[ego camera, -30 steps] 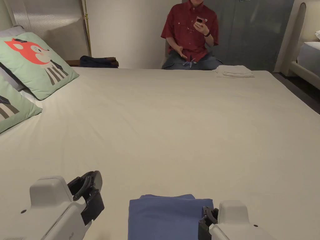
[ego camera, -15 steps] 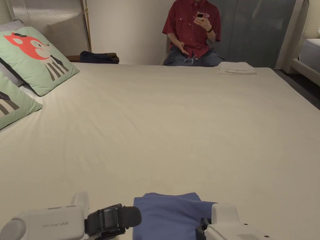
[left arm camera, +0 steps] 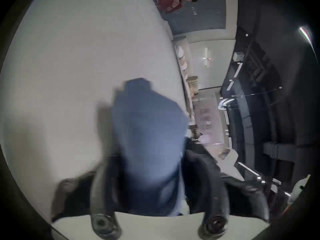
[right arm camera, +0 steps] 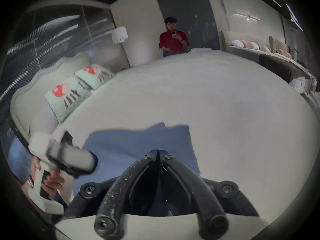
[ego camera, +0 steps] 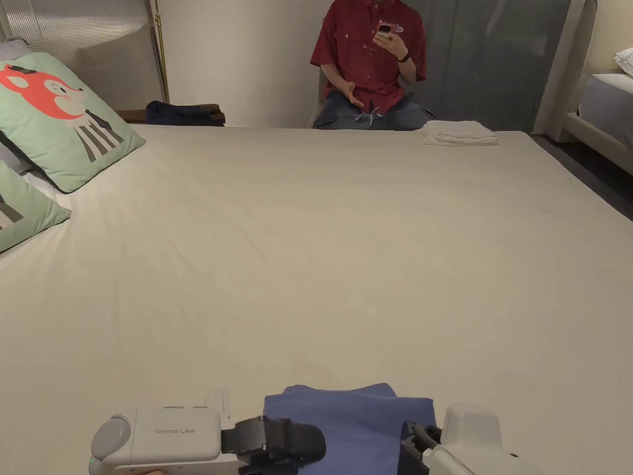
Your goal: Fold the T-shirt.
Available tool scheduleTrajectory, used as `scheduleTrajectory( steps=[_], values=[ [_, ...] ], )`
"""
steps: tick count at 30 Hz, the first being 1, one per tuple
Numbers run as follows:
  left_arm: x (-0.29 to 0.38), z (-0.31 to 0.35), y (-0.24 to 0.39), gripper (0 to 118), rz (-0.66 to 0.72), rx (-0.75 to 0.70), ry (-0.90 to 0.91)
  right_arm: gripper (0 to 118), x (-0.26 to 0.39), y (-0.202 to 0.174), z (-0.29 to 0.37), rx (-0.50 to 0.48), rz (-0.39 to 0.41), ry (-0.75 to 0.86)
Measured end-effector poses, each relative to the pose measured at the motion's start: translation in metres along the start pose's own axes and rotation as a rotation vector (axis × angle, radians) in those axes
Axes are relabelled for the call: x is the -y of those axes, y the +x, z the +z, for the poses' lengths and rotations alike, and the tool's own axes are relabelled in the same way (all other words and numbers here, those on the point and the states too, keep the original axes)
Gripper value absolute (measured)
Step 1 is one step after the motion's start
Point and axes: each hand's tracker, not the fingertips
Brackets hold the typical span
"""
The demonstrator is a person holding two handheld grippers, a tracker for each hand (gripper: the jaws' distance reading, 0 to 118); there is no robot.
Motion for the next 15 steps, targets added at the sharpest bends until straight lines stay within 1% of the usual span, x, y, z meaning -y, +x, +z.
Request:
scheduleTrajectory(
  steps=[1,3,5,7,11,15],
  values=[
    [-0.001,-0.001,-0.001,36,-0.005,-0.009,0.001,0,-0.003,0.001,0.007,0.0,-0.011,0.055],
    [-0.002,0.004,-0.004,35,0.031,0.061,0.007,0,-0.012,-0.002,0.025,0.016,-0.002,0.193],
    [-0.003,0.007,-0.001,33,0.02,0.047,0.011,0,-0.022,-0.006,0.043,0.032,0.038,0.332],
    [-0.005,0.014,0.006,30,0.001,0.04,0.003,0,-0.032,-0.015,0.061,0.081,0.088,0.471],
    [-0.005,0.041,0.026,26,-0.006,0.054,-0.003,0,-0.046,-0.032,0.083,0.14,0.144,0.654],
    [-0.018,0.093,0.028,25,-0.037,0.0,0.022,0,-0.057,-0.061,0.088,0.173,0.189,0.746]
  ],
)
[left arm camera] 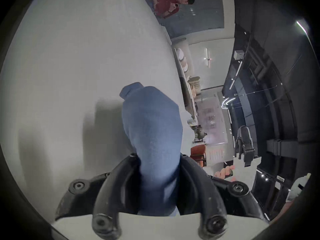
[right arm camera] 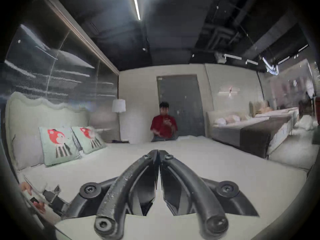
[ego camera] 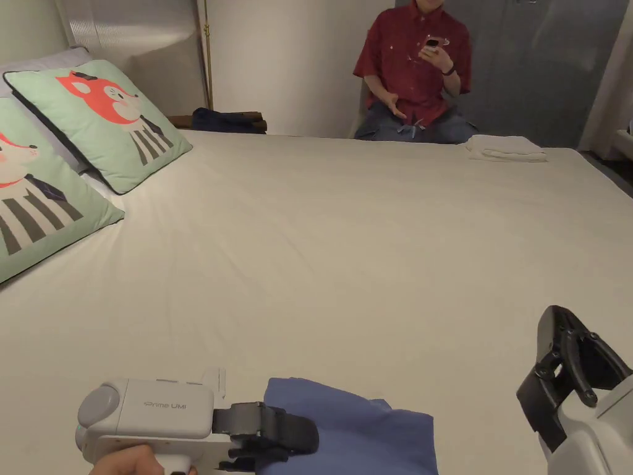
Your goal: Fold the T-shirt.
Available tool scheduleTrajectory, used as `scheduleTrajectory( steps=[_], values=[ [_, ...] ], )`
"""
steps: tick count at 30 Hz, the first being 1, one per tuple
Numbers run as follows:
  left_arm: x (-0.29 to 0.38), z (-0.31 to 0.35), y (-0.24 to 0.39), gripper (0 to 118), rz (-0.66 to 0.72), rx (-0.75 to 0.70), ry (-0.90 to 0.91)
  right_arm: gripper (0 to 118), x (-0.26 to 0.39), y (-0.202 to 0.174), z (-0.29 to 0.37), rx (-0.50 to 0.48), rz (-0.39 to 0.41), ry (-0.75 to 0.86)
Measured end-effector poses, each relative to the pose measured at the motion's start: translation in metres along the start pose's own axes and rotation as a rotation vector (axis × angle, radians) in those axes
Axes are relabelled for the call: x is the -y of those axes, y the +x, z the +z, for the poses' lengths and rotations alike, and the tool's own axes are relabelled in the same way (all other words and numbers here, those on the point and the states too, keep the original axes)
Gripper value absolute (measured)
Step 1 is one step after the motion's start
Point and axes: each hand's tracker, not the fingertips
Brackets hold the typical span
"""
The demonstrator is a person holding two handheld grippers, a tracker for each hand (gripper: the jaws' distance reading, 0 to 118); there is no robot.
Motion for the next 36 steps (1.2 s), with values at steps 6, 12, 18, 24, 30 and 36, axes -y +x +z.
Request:
scheduleTrajectory(
  steps=[6,12,18,24,30,36],
  values=[
    [-0.012,0.114,-0.009,25,-0.034,-0.125,0.067,0,-0.008,-0.056,-0.013,-0.046,0.052,0.046],
    [-0.026,0.234,-0.047,25,-0.033,-0.229,0.106,0,-0.003,-0.125,-0.031,-0.149,0.069,0.015],
    [-0.042,0.319,-0.091,25,-0.03,-0.305,0.132,0,0.007,-0.188,-0.045,-0.238,0.112,-0.005],
    [-0.052,0.345,-0.132,26,0.008,-0.331,0.15,0,0.018,-0.216,-0.051,-0.3,0.156,-0.052],
    [-0.03,0.365,-0.139,94,-0.075,-0.548,0.29,0,0.016,-0.213,-0.048,-0.32,0.18,-0.071],
    [0.016,0.378,-0.072,94,-0.127,-0.537,0.457,0,0.009,-0.193,-0.041,-0.317,0.144,-0.077]
  ],
)
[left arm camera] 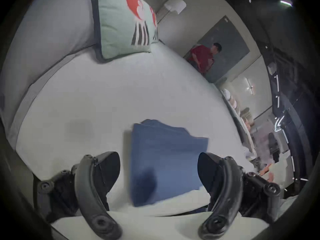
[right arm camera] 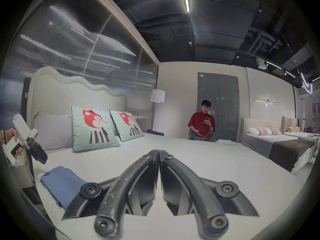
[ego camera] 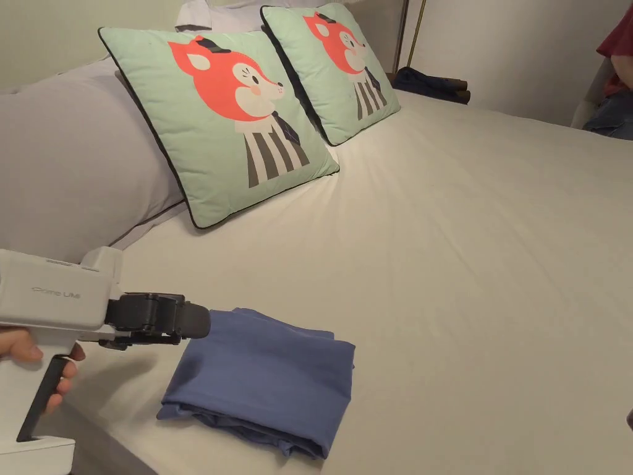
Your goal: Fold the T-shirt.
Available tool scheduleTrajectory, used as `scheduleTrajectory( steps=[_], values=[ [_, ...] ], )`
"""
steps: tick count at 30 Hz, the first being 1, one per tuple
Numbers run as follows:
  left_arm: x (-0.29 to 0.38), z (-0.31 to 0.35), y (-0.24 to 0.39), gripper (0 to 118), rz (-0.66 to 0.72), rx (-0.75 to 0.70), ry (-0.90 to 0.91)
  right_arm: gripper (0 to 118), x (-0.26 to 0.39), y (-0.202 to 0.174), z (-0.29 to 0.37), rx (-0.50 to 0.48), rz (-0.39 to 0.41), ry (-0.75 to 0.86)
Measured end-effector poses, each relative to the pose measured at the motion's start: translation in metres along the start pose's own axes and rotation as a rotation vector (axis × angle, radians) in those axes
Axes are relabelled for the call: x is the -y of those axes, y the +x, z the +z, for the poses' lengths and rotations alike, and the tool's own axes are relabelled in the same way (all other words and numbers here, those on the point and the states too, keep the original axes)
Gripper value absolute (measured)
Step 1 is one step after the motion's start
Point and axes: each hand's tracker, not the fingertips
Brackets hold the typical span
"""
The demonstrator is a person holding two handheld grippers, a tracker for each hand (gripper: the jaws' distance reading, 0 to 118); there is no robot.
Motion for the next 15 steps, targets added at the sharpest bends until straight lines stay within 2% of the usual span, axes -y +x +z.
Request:
scheduleTrajectory(
  steps=[2,3,4,5,6,7,10,15],
  values=[
    [0.009,0.007,0.022,92,0.002,0.029,-0.006,0,0.0,0.009,0.006,0.005,-0.012,0.0],
    [0.018,0.008,0.038,81,-0.005,0.049,-0.001,0,0.0,0.015,0.01,0.014,-0.02,-0.002],
    [0.026,0.008,0.053,63,-0.028,0.067,0.005,0,0.0,0.019,0.013,0.019,-0.029,-0.006],
    [0.035,0.005,0.07,37,-0.046,0.071,0.005,0,0.0,0.026,0.015,0.024,-0.038,-0.015],
    [0.041,-0.002,0.086,5,-0.073,0.07,0.009,0,0.0,0.034,0.018,0.035,-0.047,-0.028],
    [0.05,-0.009,0.102,1,-0.081,0.059,0.019,0,0.0,0.042,0.02,0.041,-0.057,-0.039],
    [0.075,-0.037,0.15,0,-0.093,0.05,0.027,0,0.002,0.067,0.036,0.077,-0.076,-0.049],
    [0.111,-0.081,0.257,0,-0.297,-0.052,0.15,0,0.005,0.114,0.062,0.151,-0.083,-0.058]
  ],
)
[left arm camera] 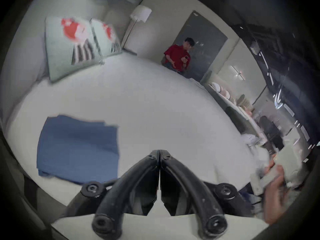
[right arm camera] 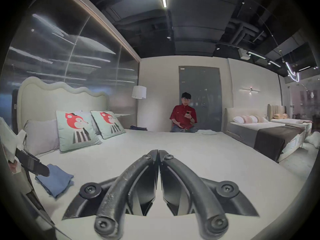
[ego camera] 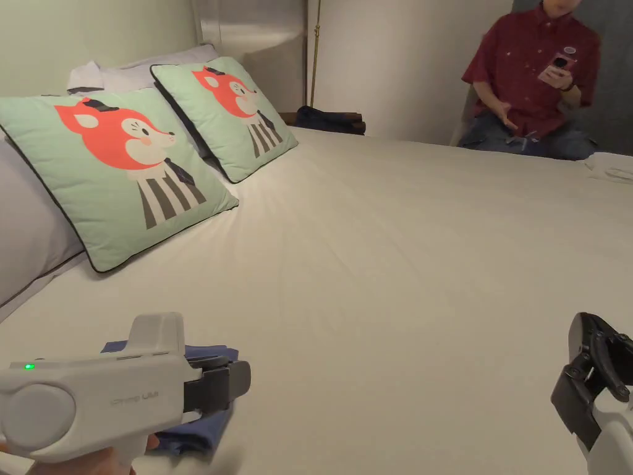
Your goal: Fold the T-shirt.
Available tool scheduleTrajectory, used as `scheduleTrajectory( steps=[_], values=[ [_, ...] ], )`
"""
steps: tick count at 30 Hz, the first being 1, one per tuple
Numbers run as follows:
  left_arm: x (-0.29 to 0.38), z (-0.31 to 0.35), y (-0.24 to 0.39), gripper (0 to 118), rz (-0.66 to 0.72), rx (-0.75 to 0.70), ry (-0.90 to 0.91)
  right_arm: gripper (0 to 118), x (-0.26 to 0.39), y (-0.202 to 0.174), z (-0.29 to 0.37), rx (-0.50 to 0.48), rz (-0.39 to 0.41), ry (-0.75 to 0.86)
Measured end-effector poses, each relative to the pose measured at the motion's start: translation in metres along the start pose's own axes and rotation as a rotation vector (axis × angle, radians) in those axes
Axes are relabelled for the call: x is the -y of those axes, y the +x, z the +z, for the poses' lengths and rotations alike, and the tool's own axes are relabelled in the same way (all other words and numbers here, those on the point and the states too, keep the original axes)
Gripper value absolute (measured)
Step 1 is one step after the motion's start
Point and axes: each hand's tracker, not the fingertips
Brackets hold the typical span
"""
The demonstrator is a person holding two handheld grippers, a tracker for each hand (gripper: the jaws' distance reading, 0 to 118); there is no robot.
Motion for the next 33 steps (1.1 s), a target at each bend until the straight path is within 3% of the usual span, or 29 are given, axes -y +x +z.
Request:
scheduleTrajectory(
  steps=[2,8,15,21,33],
  values=[
    [0.002,-0.011,0.046,0,-0.101,-0.099,0.098,0,-0.002,0.02,0.007,0.042,-0.014,0.003],
    [-0.003,-0.021,0.18,0,-0.285,-0.142,0.43,0,-0.025,0.08,0.028,0.13,0.0,0.068],
    [-0.01,-0.006,0.257,0,-0.337,-0.188,0.769,0,-0.056,0.126,0.05,0.198,0.021,0.177],
    [0.004,-0.014,0.272,0,-0.355,-0.232,0.834,0,-0.054,0.143,0.056,0.212,0.035,0.201],
    [0.013,-0.026,0.26,0,-0.361,-0.206,0.739,0,-0.039,0.141,0.053,0.203,0.042,0.149]
  ],
)
